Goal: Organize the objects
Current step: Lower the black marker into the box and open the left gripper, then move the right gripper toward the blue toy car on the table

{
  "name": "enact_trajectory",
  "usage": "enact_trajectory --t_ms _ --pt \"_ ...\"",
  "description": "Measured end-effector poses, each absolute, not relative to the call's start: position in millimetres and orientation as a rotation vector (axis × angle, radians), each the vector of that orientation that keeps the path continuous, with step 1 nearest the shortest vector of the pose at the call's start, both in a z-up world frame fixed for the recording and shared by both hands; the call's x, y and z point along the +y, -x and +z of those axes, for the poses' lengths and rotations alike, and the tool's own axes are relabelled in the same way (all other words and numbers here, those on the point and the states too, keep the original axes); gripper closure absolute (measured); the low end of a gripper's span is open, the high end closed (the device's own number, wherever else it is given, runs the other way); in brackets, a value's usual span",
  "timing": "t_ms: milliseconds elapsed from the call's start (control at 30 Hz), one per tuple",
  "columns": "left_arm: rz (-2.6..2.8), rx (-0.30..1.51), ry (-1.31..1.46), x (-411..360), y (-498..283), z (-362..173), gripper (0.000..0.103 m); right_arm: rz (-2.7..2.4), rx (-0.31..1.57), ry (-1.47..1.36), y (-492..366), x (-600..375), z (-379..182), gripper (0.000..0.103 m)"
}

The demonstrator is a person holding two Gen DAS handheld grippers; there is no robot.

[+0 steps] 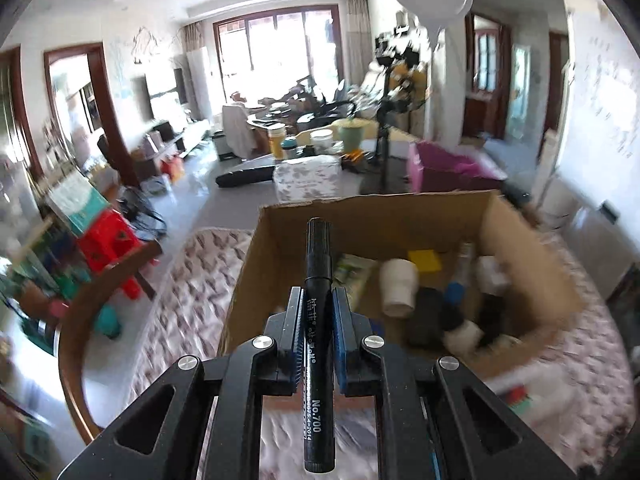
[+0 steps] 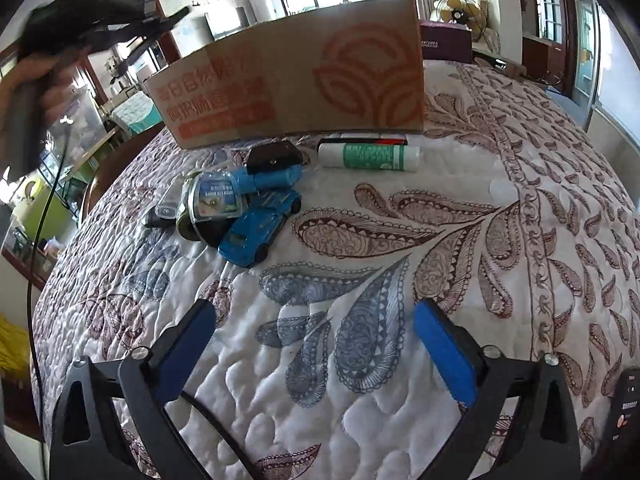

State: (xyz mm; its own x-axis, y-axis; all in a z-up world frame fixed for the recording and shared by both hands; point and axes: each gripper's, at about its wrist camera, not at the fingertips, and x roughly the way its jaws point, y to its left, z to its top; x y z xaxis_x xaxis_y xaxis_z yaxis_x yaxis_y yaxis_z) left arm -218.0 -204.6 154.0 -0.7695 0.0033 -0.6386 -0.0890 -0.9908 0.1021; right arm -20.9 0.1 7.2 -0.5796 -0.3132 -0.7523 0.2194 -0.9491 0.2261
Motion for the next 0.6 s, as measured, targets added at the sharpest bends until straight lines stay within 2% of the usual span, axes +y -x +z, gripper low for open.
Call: enact_trajectory --t_ms 67,133,233,267,367,400,433,567,600 --pt "2.903 0.203 1.093 -196.2 241.5 146.8 0.091 -2.55 -0.142 -1.25 21.4 -1.8 6.9 0.007" --pt "2.9 0.183 1.142 -194.2 263.8 136.6 0.091 -2.544 -0.128 -1.251 22.3 -2.6 6.9 0.01" --pt "2.906 0.166 1.211 -190.4 283.8 119.5 0.091 -2.53 -0.113 -1.25 23.6 -0.1 6.2 0.007" --pt "2.909 0.155 1.229 -190.2 285.9 114.2 0.091 -2.527 -0.124 -1.246 24.1 1.4 6.0 0.01" --pt "2.912 0.085 1.206 -190.6 280.2 107.4 0.091 -2.508 -0.19 -1.223 25.2 8.8 6.7 0.007" --pt "2.911 0.056 1.18 -191.9 274.2 108.5 0.086 -2.502 -0.21 -1.217 25.3 11.0 6.8 0.005" --pt "2.909 0.039 1.157 -192.6 267.2 110.0 0.077 -2.496 -0.23 -1.21 25.5 13.0 6.9 0.007" --pt "2.926 0.035 0.985 -197.7 215.1 127.8 0.056 -2.5 -0.22 -1.214 26.1 12.3 6.9 0.01" --pt "2.925 0.03 0.944 -200.6 199.1 133.1 0.046 -2.501 -0.217 -1.215 26.1 11.4 7.1 0.012"
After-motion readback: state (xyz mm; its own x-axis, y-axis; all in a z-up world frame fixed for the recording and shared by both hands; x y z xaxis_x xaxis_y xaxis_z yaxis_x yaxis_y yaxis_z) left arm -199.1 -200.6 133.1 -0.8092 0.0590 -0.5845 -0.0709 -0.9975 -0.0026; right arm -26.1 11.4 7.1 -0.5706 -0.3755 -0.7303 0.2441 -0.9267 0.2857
